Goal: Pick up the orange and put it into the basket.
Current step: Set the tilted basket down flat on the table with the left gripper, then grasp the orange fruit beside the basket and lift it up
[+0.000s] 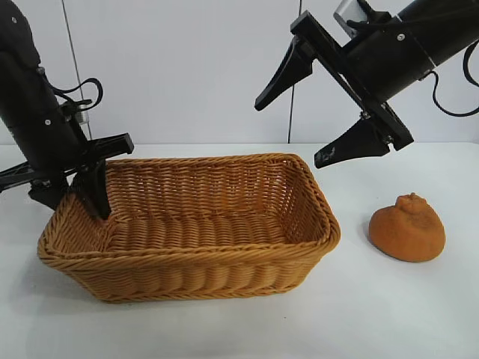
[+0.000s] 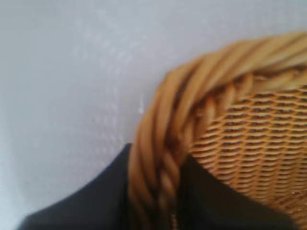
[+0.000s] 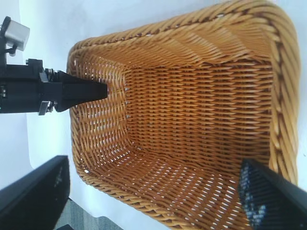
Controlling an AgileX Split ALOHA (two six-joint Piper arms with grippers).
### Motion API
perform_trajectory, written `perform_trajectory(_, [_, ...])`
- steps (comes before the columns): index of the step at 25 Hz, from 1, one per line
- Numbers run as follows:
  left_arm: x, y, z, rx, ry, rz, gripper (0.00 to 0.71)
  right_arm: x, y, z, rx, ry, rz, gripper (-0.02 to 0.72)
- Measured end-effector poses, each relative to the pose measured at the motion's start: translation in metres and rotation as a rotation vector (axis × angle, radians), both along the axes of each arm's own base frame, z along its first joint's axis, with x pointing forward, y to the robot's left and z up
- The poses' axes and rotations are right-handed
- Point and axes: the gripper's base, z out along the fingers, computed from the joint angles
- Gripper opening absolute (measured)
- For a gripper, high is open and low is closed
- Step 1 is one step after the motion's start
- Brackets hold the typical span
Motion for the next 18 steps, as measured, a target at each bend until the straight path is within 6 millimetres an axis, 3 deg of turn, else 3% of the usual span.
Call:
perform_trajectory(6, [0.0, 0.005, 0.046, 0.045, -0.081, -0.064, 0.673, 0.0, 0.0, 0.0, 0.0, 0.001, 0.001, 0.652])
perform_trajectory(10, [0.004, 0.022, 0.075, 0.102, -0.134, -0.079, 0.675, 0.0, 0.0, 0.0, -0.002, 0.0, 0.002, 0.652])
perform_trajectory(15, [0.007, 0.062, 0.084, 0.223, -0.117, -0.064, 0.675, 0.0, 0.0, 0.0, -0.002, 0.0, 0.002, 0.652])
perform_trajectory(18, [0.003, 0.076, 0.083, 0.294, -0.072, -0.078, 0.675, 0.0, 0.0, 0.0, -0.002, 0.0, 0.002, 0.652])
